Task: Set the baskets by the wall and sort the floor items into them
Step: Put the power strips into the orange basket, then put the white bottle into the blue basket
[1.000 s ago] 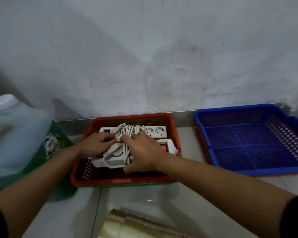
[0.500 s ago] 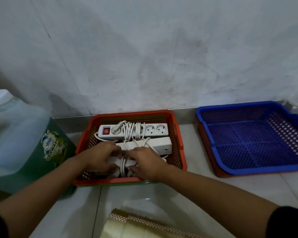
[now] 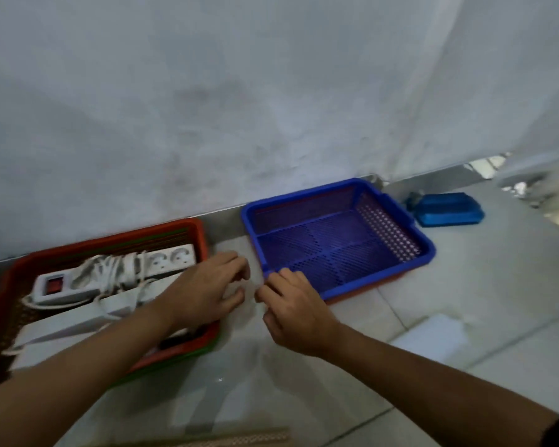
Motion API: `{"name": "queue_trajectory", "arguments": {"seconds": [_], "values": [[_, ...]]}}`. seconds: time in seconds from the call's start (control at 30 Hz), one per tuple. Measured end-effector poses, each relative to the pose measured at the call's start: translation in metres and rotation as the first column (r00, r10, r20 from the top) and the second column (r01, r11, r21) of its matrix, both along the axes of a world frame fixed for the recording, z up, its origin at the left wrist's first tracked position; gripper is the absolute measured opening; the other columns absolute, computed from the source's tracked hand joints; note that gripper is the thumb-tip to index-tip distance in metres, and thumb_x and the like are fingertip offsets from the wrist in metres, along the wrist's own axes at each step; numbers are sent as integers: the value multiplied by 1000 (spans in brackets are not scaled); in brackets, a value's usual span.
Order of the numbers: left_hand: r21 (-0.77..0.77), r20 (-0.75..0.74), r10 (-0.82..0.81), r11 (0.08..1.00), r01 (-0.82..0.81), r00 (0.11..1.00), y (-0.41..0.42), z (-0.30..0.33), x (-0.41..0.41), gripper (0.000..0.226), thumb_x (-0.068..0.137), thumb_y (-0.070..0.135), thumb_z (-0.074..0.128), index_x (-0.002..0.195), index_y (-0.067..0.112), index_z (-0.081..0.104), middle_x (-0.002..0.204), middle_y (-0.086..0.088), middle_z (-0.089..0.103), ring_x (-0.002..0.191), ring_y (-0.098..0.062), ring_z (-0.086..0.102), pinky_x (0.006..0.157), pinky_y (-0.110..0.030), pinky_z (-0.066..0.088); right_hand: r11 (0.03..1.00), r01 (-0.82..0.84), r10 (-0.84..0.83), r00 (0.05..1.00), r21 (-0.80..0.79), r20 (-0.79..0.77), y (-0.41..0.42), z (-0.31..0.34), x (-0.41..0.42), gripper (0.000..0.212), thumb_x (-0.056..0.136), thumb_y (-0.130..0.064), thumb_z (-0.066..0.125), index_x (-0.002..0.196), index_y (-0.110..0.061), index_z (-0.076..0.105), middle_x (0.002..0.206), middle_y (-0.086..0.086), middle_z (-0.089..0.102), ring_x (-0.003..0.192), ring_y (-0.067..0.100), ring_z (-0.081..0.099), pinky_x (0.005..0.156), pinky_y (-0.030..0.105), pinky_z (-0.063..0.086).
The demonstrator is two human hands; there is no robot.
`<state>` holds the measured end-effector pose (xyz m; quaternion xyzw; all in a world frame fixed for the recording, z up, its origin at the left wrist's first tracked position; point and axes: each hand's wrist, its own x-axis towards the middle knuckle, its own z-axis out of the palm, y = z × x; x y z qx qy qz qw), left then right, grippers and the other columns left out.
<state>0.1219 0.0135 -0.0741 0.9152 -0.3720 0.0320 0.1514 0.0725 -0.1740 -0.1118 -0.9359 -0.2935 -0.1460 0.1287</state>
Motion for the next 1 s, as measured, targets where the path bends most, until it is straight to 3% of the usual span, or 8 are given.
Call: {"name": "queue_trajectory", "arguments": {"seconds": [0.1,0.17,0.23,0.33,0.4,0.47,0.6,1.0], "values": [[30,76,-171,985,170,982,-56,-11,2,21,79,26,59,96,14,58,95,-4,59,83,-19,56,72,-27,46,986,60,-67,997,-158,-38,-65,-4,-16,6,71,-18,60,75,-14,56,72,4,56,65,22,50,62,31,39],[143,90,-181,976,167,979,-83,-25,0,39,80,42,55,112,20,52,109,-1,55,92,-18,54,79,-29,47,970,64,-108,978,-235,-180,-100,-6,-29,14,70,-24,58,80,-14,57,78,4,59,71,23,53,69,32,40],[287,59,-130,952,108,990,-100,-43,-1,59,81,57,49,129,22,40,122,0,51,104,-17,52,91,-30,42,951,46,-161,918,-305,-362,-127,-11,-41,38,72,-39,57,102,-17,56,99,6,58,88,24,51,81,35,35],[480,78,-95,876,46,992,-103,-67,2,64,91,58,33,138,16,30,128,-7,54,111,-23,53,98,-35,39,892,-68,-225,790,-447,-570,-156,-20,-48,83,68,-64,61,137,-32,29,133,13,41,118,30,39,104,47,26],[565,143,-143,824,38,979,-98,-74,6,61,94,56,23,137,14,33,122,-10,60,107,-26,56,95,-36,39,826,-176,-254,732,-535,-633,-165,-23,-48,104,63,-63,72,143,-42,11,147,17,26,131,36,29,110,56,15],[592,161,-182,805,53,970,-91,-77,7,56,95,54,23,133,15,37,115,-9,64,104,-26,57,93,-36,39,770,-224,-273,730,-597,-626,-167,-28,-48,115,62,-48,82,145,-44,2,149,20,20,132,38,28,108,59,20],[610,113,-159,791,58,981,-74,-78,6,50,94,53,29,130,20,39,115,-6,65,105,-22,58,94,-36,38,731,-186,-284,791,-656,-541,-157,-38,-46,105,69,-22,81,145,-32,9,143,21,28,121,38,39,96,55,36],[674,49,-143,735,73,989,-37,-63,-3,52,92,54,33,131,19,43,117,-7,64,106,-23,60,99,-38,40,827,-162,-148,861,-539,-486,-89,11,-43,87,65,-21,80,132,-20,24,125,14,42,109,38,46,92,54,36]]}}
